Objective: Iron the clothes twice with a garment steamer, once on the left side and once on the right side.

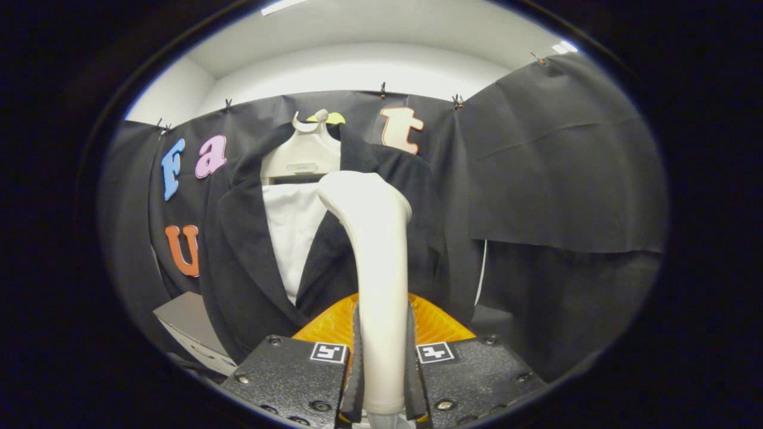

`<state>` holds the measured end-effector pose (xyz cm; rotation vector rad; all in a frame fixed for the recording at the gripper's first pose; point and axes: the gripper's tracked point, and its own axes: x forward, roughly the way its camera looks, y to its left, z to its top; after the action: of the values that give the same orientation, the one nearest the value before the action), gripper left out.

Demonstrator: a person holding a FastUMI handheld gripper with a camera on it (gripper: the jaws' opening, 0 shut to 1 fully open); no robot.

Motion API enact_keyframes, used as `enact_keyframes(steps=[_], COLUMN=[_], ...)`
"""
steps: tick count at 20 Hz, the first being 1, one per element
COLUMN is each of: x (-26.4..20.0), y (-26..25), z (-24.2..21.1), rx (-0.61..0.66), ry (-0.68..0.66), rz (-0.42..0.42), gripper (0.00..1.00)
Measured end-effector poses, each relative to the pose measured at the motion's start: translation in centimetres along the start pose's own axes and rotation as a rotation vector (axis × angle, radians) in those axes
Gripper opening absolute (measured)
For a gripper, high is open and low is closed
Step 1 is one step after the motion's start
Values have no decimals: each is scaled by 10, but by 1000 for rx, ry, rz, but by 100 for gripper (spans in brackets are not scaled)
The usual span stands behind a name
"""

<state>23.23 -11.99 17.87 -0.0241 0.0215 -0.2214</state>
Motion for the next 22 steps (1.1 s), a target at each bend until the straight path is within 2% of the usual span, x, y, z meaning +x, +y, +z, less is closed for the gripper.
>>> enact_keyframes(steps=[22], x=[-29], y=[-24], z=[-131], rx=[-50], ry=[224], rz=[-32], gripper=[29])
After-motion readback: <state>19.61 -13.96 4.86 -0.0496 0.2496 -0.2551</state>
